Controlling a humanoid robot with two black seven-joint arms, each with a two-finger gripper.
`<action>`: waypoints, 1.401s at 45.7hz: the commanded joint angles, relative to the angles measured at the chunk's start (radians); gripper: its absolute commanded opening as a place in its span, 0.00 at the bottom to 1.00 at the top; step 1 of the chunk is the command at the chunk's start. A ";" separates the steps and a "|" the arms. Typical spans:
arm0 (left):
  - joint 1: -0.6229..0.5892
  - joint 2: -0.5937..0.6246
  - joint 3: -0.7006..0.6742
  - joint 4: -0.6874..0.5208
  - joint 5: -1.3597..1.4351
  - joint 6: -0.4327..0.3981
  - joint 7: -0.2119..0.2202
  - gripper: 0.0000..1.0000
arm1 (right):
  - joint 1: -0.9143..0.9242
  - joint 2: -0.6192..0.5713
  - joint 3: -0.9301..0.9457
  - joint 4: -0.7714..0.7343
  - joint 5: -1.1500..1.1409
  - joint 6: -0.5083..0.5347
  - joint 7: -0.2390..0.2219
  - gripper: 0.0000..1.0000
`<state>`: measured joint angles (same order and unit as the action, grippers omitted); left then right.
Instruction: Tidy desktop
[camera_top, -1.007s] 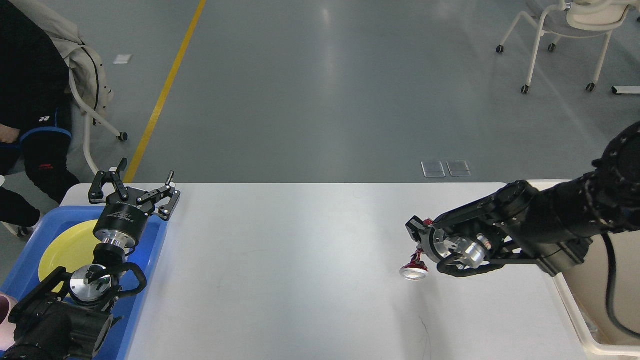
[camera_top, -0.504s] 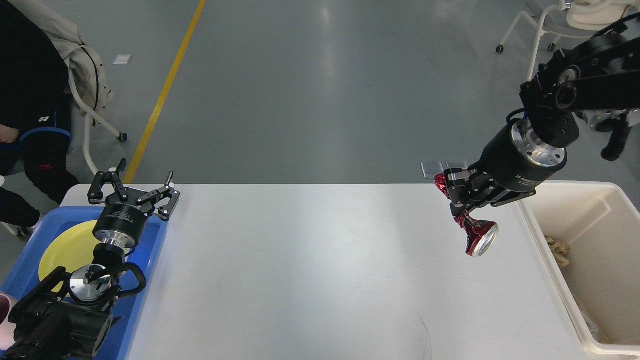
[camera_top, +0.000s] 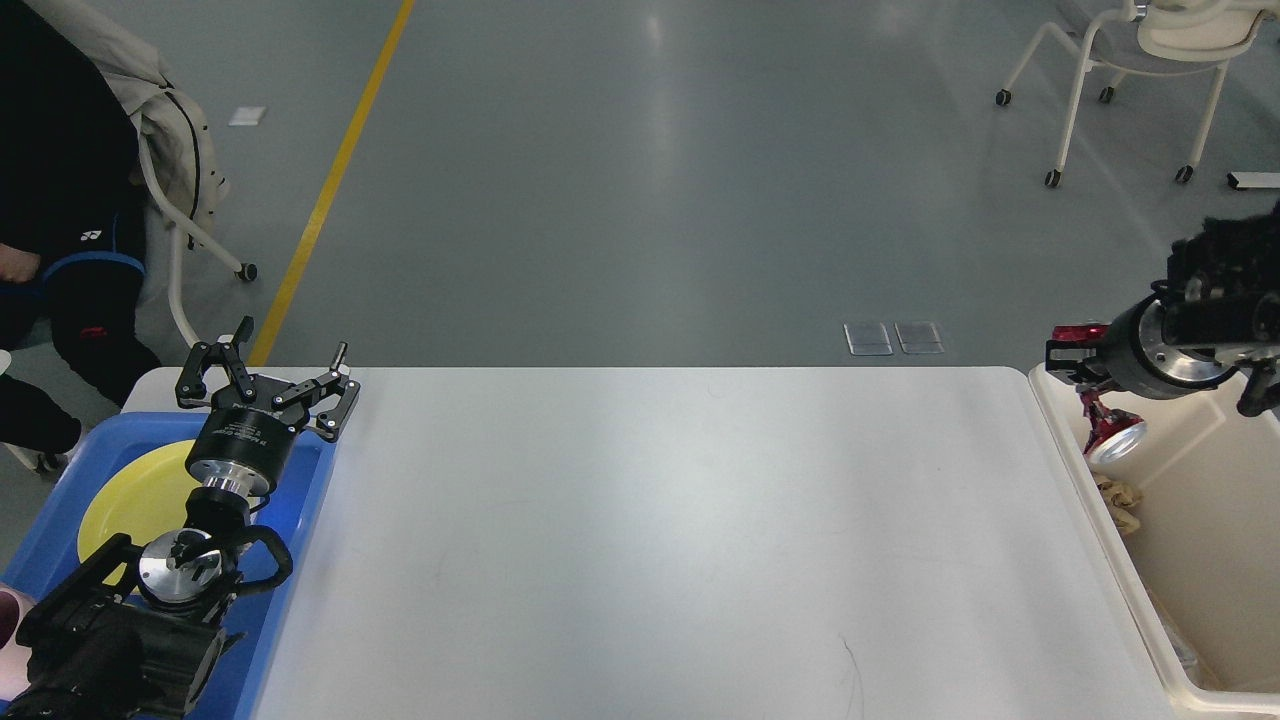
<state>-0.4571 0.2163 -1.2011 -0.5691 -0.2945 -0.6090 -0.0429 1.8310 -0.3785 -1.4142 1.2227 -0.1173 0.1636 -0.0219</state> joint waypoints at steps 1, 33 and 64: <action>0.000 -0.002 0.000 0.000 0.000 0.000 0.000 0.97 | -0.272 -0.066 -0.015 -0.175 0.036 -0.197 -0.001 0.00; 0.000 0.000 0.000 0.000 0.000 0.000 0.000 0.97 | -1.101 0.046 0.132 -1.091 0.450 -0.348 -0.023 1.00; 0.000 -0.002 0.000 0.000 0.000 0.000 0.000 0.97 | -0.986 0.061 0.576 -1.178 0.453 -0.349 -0.023 1.00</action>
<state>-0.4571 0.2162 -1.2011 -0.5691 -0.2945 -0.6090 -0.0429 0.7823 -0.3115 -1.0187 0.0495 0.3354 -0.1886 -0.0445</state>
